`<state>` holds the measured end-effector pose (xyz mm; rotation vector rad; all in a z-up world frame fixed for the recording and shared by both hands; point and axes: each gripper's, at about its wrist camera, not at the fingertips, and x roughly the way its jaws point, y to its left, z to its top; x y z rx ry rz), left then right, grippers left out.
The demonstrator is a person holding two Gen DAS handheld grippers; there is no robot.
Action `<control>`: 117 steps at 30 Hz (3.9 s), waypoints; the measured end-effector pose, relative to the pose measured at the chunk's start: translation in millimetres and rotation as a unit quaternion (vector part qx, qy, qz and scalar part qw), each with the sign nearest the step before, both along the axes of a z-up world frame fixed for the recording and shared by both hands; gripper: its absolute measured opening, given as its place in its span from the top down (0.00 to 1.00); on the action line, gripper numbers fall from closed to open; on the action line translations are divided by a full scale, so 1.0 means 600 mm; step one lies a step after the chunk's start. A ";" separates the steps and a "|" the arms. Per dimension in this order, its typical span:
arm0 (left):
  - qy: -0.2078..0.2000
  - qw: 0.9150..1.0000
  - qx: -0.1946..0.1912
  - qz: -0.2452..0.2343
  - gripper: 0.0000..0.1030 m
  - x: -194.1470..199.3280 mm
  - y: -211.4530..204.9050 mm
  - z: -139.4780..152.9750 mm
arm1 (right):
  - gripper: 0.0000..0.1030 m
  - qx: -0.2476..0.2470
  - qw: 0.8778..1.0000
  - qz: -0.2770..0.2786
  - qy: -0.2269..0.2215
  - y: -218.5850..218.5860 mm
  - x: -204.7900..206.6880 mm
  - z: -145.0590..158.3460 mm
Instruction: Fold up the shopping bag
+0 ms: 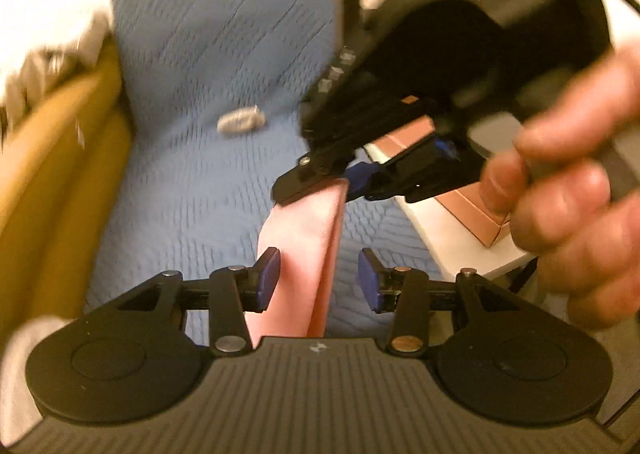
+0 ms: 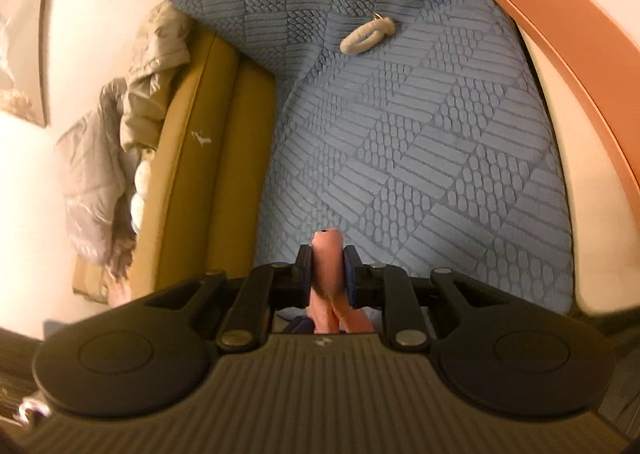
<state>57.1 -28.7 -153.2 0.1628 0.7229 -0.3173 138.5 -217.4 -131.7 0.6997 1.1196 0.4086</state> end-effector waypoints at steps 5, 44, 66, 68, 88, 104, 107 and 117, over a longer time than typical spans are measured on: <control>-0.032 0.998 0.053 -0.016 0.53 -0.004 -0.023 0.001 | 0.82 0.009 0.999 -0.017 0.031 -0.010 -0.004 0.019; 0.082 0.986 -0.132 0.063 0.86 0.120 0.070 0.114 | 0.22 -0.216 0.955 0.047 -0.200 0.013 -0.013 0.190; 0.111 0.981 -0.143 0.074 0.86 0.209 0.111 0.033 | 0.22 -0.299 0.928 0.047 -0.217 0.038 0.024 0.151; 0.117 0.979 -0.145 0.081 0.86 0.213 0.114 0.020 | 0.22 -0.313 0.922 0.053 -0.222 0.040 0.026 0.151; 0.123 0.975 -0.142 0.118 0.86 0.266 0.137 -0.004 | 0.22 -0.387 0.903 0.047 -0.180 0.038 0.052 0.184; 0.128 0.972 -0.149 0.129 0.86 0.280 0.144 -0.016 | 0.22 -0.381 0.909 0.046 -0.161 0.037 0.065 0.153; 0.129 0.972 -0.147 0.129 0.86 0.283 0.143 -0.018 | 0.22 -0.387 0.907 0.041 -0.162 0.042 0.068 0.150; 0.125 0.971 -0.146 0.144 0.85 0.301 0.151 -0.031 | 0.22 -0.400 0.901 0.040 -0.163 0.067 0.097 0.127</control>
